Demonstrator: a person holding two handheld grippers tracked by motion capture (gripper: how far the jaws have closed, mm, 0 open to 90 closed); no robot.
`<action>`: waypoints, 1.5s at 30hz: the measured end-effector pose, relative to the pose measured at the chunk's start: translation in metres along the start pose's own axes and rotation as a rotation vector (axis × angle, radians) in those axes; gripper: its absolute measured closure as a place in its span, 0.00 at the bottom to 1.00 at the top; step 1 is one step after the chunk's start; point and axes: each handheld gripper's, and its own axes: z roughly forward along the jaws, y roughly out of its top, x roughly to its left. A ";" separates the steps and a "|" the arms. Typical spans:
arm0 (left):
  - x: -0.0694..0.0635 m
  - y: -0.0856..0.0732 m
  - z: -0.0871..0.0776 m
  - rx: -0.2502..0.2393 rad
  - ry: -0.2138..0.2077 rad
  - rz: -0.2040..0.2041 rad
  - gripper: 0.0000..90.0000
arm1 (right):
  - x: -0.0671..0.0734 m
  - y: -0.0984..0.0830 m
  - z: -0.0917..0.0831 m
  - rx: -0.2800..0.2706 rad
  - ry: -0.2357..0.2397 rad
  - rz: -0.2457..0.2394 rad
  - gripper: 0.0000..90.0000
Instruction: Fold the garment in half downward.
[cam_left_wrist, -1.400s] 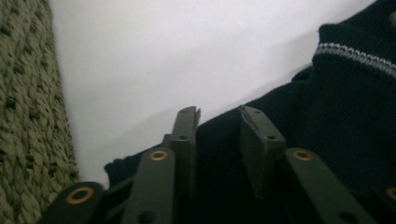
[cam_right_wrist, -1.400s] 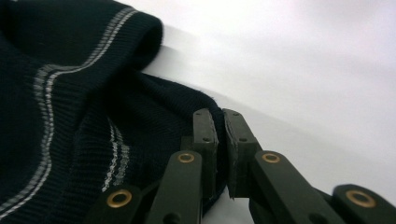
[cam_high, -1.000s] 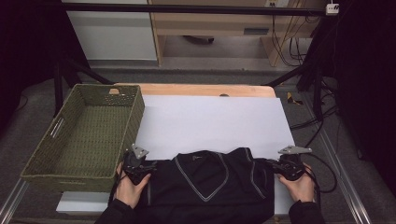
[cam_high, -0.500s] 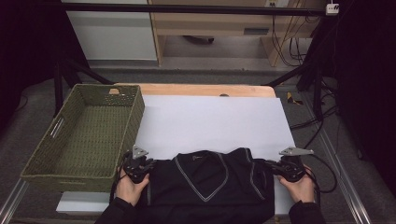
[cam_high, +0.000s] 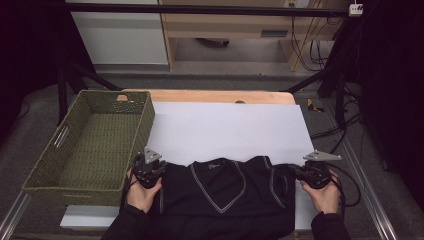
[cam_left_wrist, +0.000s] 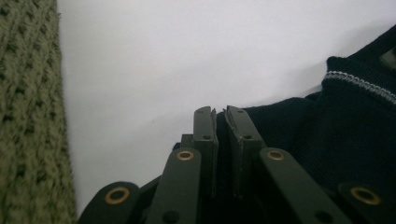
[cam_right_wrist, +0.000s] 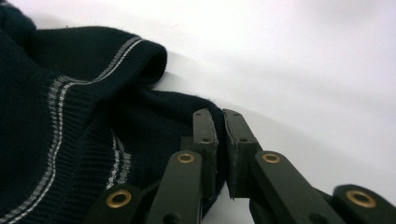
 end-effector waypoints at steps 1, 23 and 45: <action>0.001 0.001 0.001 -0.001 -0.007 -0.007 0.92 | -0.002 0.000 0.000 -0.003 -0.008 0.002 0.95; 0.014 -0.008 0.024 0.039 0.092 -0.009 0.43 | -0.016 -0.011 0.027 0.010 0.033 0.030 0.51; 0.007 0.025 0.004 -0.034 0.073 0.027 0.93 | -0.007 0.026 0.013 -0.033 0.043 0.001 0.96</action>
